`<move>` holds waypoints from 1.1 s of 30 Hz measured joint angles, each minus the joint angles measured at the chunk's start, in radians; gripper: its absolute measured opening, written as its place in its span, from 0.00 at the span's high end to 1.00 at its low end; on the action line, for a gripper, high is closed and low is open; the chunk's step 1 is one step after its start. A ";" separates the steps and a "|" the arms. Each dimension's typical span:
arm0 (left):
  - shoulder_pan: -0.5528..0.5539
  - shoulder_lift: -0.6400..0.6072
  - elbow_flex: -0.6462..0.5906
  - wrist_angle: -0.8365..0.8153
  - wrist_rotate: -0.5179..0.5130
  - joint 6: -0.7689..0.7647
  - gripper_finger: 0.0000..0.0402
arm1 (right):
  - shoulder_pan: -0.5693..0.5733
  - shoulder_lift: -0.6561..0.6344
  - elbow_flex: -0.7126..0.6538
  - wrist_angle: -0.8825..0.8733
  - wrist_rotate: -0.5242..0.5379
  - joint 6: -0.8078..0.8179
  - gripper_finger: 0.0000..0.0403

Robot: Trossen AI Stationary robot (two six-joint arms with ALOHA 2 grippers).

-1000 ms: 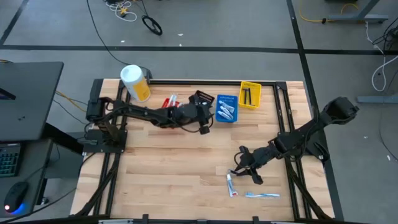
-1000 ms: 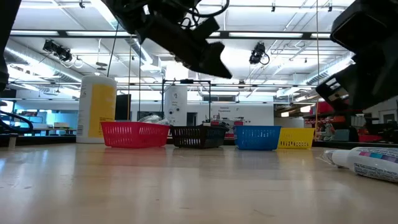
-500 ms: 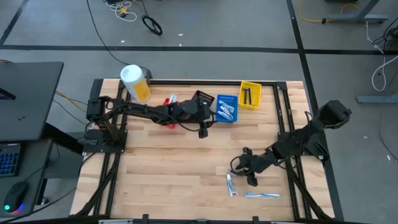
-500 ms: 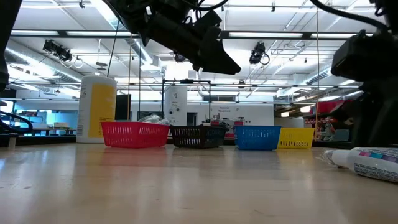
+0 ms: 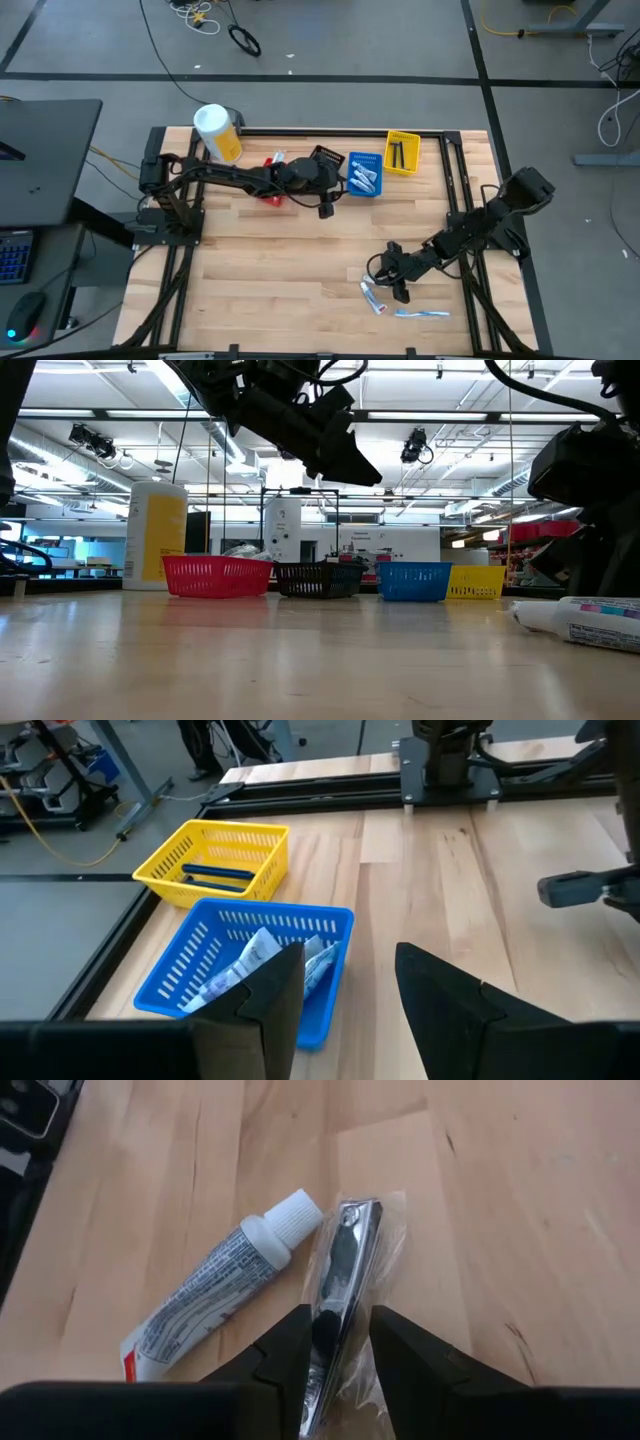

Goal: Pick & Place Travel size toiletries
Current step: Put the nail cutter into the black bin

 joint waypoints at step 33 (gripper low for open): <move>-0.018 0.000 0.000 -0.056 0.334 -0.232 0.58 | -0.155 -0.143 -0.006 0.000 0.427 -0.383 0.89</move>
